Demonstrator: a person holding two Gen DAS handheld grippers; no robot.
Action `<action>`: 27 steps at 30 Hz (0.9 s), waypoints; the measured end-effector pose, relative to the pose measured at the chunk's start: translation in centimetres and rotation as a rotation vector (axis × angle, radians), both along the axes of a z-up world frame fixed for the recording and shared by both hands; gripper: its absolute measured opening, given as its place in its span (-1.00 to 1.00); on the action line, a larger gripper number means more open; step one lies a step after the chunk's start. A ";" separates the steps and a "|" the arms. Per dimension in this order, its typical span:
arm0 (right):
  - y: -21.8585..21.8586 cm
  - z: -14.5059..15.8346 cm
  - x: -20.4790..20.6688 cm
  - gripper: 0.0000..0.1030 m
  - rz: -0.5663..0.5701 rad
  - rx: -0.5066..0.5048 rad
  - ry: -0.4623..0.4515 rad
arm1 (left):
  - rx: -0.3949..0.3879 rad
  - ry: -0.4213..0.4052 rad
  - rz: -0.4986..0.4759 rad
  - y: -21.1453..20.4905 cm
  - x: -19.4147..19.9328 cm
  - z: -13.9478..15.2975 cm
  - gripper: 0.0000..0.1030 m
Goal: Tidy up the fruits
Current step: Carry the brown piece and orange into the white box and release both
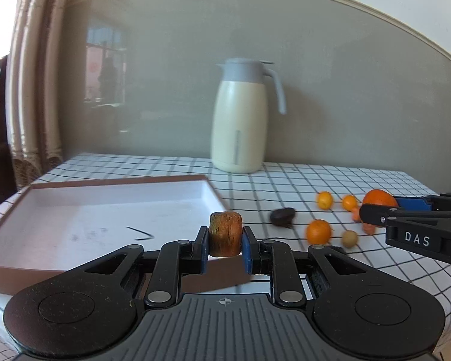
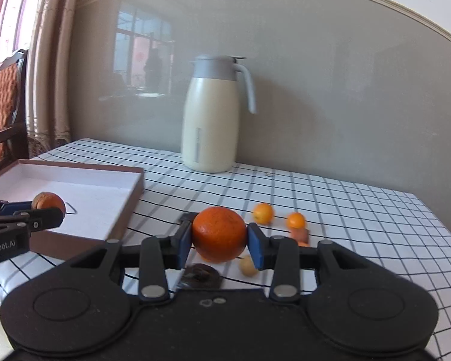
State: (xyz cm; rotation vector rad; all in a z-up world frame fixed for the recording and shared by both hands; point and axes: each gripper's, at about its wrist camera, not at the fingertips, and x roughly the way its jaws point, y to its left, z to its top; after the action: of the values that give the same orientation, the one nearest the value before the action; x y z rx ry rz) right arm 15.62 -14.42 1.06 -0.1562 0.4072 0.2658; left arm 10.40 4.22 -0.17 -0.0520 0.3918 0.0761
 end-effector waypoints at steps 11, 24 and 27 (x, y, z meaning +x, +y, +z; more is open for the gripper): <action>8.7 0.3 0.4 -0.40 0.179 -0.010 -0.020 | 0.014 -0.008 0.195 9.8 -2.5 0.3 -0.56; 14.6 -1.1 5.5 -0.39 0.238 0.004 0.045 | 0.026 0.051 0.357 17.3 -1.8 -1.4 -0.56; 14.7 -1.4 6.3 0.38 0.212 0.013 0.016 | 0.003 0.052 0.363 17.8 -1.5 -1.7 -0.53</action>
State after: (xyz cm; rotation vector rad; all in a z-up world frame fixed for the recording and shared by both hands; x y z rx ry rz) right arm 21.89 0.28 -0.38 -0.1847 0.4055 0.4788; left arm 8.87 22.04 -1.91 -0.1181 0.4308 0.4369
